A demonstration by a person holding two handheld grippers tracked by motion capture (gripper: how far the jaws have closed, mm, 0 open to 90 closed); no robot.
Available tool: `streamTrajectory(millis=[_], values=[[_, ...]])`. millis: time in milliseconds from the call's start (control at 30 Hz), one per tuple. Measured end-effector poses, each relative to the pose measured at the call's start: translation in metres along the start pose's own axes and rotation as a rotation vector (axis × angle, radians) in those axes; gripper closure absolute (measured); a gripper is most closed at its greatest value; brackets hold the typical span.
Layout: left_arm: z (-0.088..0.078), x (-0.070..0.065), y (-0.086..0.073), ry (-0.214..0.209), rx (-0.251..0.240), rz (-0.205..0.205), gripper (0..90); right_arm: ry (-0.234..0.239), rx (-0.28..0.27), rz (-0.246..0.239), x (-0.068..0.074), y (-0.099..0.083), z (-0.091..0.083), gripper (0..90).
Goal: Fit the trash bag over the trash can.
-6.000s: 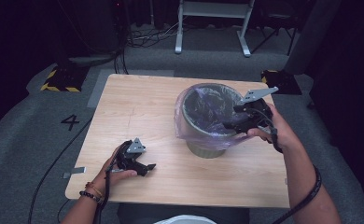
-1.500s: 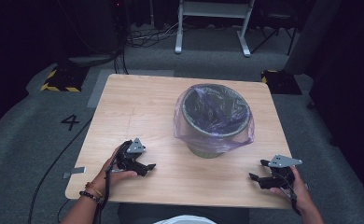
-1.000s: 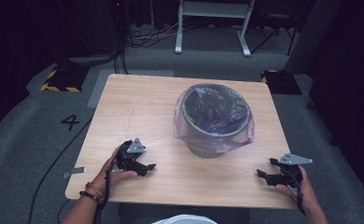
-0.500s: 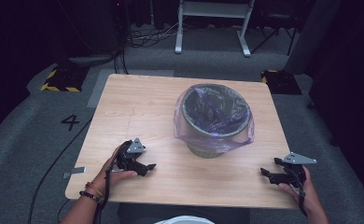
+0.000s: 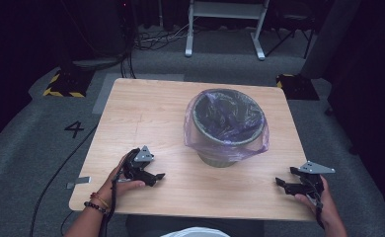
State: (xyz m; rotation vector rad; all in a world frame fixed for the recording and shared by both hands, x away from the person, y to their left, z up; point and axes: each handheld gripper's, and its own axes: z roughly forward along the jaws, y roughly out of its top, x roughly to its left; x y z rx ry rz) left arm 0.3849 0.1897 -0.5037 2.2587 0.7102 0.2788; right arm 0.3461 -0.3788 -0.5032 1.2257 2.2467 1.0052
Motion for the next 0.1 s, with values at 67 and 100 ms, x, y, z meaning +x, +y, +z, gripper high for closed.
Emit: streamTrajectory(millis=[67,100], values=[[0.0001,0.0000,0.0000,0.000,0.000,0.000,13.8,0.000,0.000,0.000,-0.0001,0.0000,0.0000,19.6],[0.0001,0.0001,0.0001,0.000,0.000,0.002,13.8,0.000,-0.001,0.001,-0.0001,0.0000,0.0000,19.6]])
